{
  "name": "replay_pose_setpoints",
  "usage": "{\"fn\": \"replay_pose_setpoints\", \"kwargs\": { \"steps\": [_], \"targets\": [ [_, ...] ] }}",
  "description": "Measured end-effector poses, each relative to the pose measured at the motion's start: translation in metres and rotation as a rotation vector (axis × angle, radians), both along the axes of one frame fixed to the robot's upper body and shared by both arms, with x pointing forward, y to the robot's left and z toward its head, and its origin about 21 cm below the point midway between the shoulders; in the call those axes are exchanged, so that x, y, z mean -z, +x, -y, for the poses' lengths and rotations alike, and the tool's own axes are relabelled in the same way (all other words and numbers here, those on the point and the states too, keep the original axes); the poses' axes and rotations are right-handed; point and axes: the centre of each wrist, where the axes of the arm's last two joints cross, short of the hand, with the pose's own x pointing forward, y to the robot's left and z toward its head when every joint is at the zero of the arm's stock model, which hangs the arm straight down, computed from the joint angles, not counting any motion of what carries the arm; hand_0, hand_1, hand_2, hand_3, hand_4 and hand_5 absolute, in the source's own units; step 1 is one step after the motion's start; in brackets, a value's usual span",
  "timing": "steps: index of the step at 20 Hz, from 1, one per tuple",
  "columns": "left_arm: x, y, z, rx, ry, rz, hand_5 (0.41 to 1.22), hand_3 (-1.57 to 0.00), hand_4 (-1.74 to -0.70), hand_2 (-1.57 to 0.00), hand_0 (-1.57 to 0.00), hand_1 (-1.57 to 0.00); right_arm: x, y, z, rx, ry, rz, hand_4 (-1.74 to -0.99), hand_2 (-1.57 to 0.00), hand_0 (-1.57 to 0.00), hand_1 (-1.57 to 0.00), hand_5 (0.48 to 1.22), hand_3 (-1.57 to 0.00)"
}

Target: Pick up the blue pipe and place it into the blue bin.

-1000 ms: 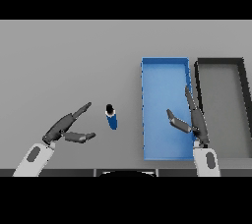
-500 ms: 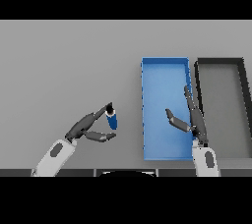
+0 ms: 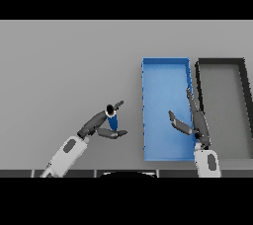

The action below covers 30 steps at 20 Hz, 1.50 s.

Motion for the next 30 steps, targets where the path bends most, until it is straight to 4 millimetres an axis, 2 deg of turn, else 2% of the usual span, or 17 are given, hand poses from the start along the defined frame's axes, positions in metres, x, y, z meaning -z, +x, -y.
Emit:
{"fn": "replay_pose_setpoints", "kwargs": {
  "steps": [2, 3, 4, 6, 7, 9, 11, 14, 18, 20, 24, 30],
  "targets": [
    [0.003, 0.002, 0.010, 0.000, -0.037, -0.008, 0.550, -0.12, -1.19, -0.15, 0.00, -0.04, 0.001, -0.001, -0.001, 0.004, 0.002, -0.006, -1.213, 0.00, 0.00, 0.00, 0.655, 0.00],
    [0.003, 0.003, 0.010, -0.007, -0.077, -0.004, 0.613, -0.28, -1.24, -0.31, -0.01, -0.16, 0.005, -0.002, 0.002, 0.006, 0.003, -0.017, -1.217, 0.00, 0.00, 0.00, 0.655, 0.00],
    [0.004, 0.003, 0.010, -0.014, -0.108, -0.023, 0.735, -0.53, -1.28, -0.49, -0.12, -0.32, 0.004, -0.002, 0.001, 0.003, 0.014, -0.008, -1.220, 0.00, 0.00, 0.00, 0.656, 0.00],
    [0.007, 0.000, 0.017, -0.019, -0.159, -0.047, 0.910, -0.91, -1.44, -0.87, -0.60, -0.75, 0.001, -0.002, 0.002, 0.002, 0.012, -0.002, -1.219, 0.00, 0.00, 0.00, 0.657, 0.00],
    [0.007, 0.000, 0.019, -0.016, -0.162, -0.049, 0.972, -1.03, -1.50, -1.01, -0.80, -0.92, 0.000, 0.001, 0.001, 0.007, 0.011, -0.005, -1.224, 0.00, 0.00, 0.00, 0.658, 0.00],
    [0.007, -0.003, 0.022, -0.003, -0.169, -0.048, 1.062, -1.19, -1.58, -1.21, -1.07, -1.15, 0.003, 0.001, -0.002, -0.003, 0.020, -0.017, -1.233, 0.00, 0.00, 0.00, 0.660, 0.00],
    [0.006, -0.004, 0.023, -0.005, -0.164, -0.027, 1.119, -1.33, -1.53, -1.34, -1.25, -1.30, 0.002, -0.001, -0.001, -0.003, 0.027, -0.017, -1.224, 0.00, 0.00, 0.00, 0.651, 0.00],
    [0.003, -0.011, 0.033, 0.010, -0.183, 0.024, 1.169, -1.45, -1.49, -1.45, -1.41, -1.43, 0.000, 0.004, -0.006, -0.002, 0.043, -0.023, -1.220, 0.00, 0.00, 0.00, 0.635, 0.00],
    [-0.015, -0.007, 0.038, 0.002, -0.244, 0.118, 1.200, -1.52, -1.47, -1.52, -1.50, -1.51, 0.002, 0.005, 0.002, -0.001, 0.039, -0.035, -1.229, 0.00, 0.00, 0.00, 0.633, 0.00],
    [-0.030, -0.001, 0.044, 0.012, -0.275, 0.151, 1.207, -1.54, -1.47, -1.54, -1.53, -1.53, 0.001, 0.006, -0.003, -0.007, 0.037, -0.032, -1.220, 0.00, 0.00, 0.00, 0.638, 0.00],
    [-0.058, 0.003, 0.051, 0.071, -0.301, 0.184, 1.215, -1.56, -1.47, -1.56, -1.55, -1.56, 0.002, 0.006, 0.000, 0.009, 0.007, -0.029, -1.184, 0.00, 0.00, 0.00, 0.643, 0.00],
    [-0.081, 0.003, 0.064, 0.126, -0.289, 0.197, 1.220, -1.57, -1.47, -1.57, -1.57, -1.57, 0.004, 0.001, 0.004, 0.011, -0.002, -0.021, -1.151, 0.00, 0.00, 0.00, 0.643, 0.00]
  ]
}}
